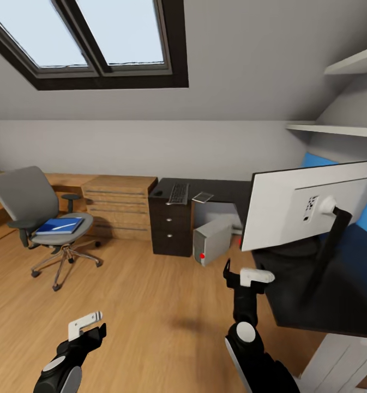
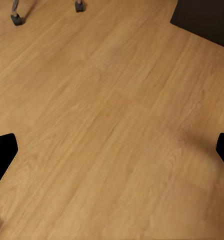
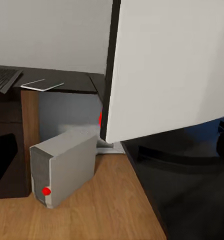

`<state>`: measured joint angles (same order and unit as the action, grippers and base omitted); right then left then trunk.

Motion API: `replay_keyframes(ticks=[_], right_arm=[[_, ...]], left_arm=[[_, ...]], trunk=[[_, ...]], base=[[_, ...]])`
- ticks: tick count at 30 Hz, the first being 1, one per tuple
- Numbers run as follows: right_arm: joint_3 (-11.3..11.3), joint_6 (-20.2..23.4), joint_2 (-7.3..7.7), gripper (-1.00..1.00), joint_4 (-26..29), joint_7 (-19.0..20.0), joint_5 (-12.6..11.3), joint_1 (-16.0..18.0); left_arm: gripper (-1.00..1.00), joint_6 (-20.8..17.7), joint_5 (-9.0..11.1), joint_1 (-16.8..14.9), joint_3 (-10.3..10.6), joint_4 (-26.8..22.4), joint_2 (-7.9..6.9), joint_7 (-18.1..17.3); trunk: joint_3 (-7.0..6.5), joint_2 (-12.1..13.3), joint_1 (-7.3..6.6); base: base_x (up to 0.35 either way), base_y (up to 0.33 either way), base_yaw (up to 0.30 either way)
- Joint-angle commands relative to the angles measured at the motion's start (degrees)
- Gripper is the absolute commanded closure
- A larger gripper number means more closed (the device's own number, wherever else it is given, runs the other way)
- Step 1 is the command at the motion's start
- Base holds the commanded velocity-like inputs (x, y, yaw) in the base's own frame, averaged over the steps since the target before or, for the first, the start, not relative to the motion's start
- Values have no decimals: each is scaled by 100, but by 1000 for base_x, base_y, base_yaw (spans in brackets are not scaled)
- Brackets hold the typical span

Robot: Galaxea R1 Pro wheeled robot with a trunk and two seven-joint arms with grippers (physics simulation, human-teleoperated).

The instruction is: In the bedroom, organize the workspace by keeping the computer under the desk, ensuring the monitor is on the desk, placing the keyboard on the desk next to the monitor, placing the mouse on the desk next to the keyboard, moving the folder from the swivel chair onto the desk next to the mouse, stacking the notebook on top of the folder with the pen on top of the notebook, and positioning the swivel chair next to the desk.

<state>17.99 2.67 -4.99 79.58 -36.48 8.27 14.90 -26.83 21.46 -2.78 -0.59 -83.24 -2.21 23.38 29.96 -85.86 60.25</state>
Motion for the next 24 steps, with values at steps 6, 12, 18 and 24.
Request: replay_keyframes(ticks=[6, 12, 18, 24], right_arm=[[9, -285, 5, -100, -12, -455, 210, 4], [11, -559, 7, -100, -96, -831, 264, 3], [10, -693, 7, -100, -123, -973, 293, 4], [3, -731, 11, -100, -126, -1114, 309, 4]], left_arm=[[-100, -15, 60, -3, 6, -1, 0, 43], [-100, -9, 60, -3, 6, 0, 1, 43], [-100, -7, 60, -3, 6, 0, 5, 43], [-100, -7, 60, -3, 8, 0, 9, 43]], trunk=[[6, -3, 2], [6, -3, 2], [6, -3, 2], [6, -3, 2]], base=[[262, 202, 0], [221, 119, 0], [61, 29, 0], [44, 8, 0]])
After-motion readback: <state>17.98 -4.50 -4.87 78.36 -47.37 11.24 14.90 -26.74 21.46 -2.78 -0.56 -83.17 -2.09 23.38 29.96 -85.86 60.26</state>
